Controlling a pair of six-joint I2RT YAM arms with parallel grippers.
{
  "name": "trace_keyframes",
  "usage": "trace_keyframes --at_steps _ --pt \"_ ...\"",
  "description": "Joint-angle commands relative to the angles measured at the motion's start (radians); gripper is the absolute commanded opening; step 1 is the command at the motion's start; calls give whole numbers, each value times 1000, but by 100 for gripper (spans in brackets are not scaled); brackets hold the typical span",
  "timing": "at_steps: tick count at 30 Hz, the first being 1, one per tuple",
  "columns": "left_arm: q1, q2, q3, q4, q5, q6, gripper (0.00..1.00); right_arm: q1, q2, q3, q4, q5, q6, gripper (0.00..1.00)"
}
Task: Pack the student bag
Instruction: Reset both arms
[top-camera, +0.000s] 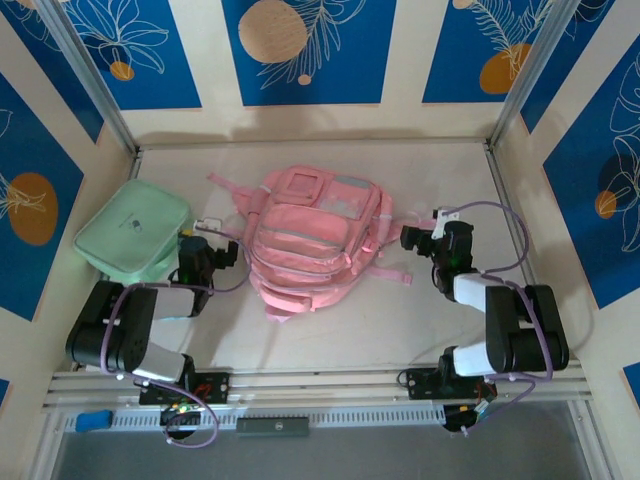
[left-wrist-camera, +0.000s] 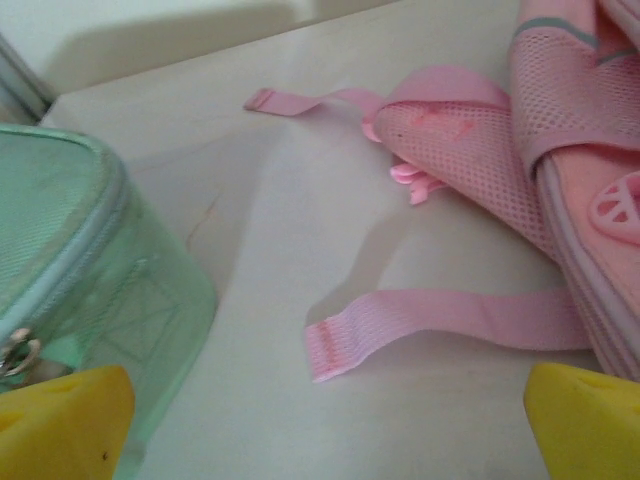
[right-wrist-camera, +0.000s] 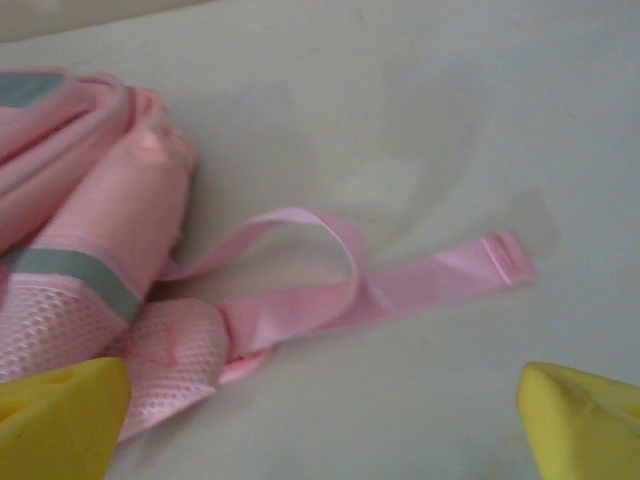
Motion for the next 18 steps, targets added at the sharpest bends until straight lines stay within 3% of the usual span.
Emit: trace_keyframes --at_steps 1,2,4,7,18 --pt "36 26 -10 169 152 6 99 5 95 -10 217 -121 -91 99" --pt "41 43 -17 187 159 1 99 5 127 -6 261 -106 -75 99" --pt "54 118 -17 276 183 -1 99 -15 106 25 158 -102 -55 99" --pt "100 102 72 77 179 -66 99 -12 111 21 177 -91 -55 99" --pt "117 98 54 106 201 -75 100 -11 109 19 177 -101 -61 99"
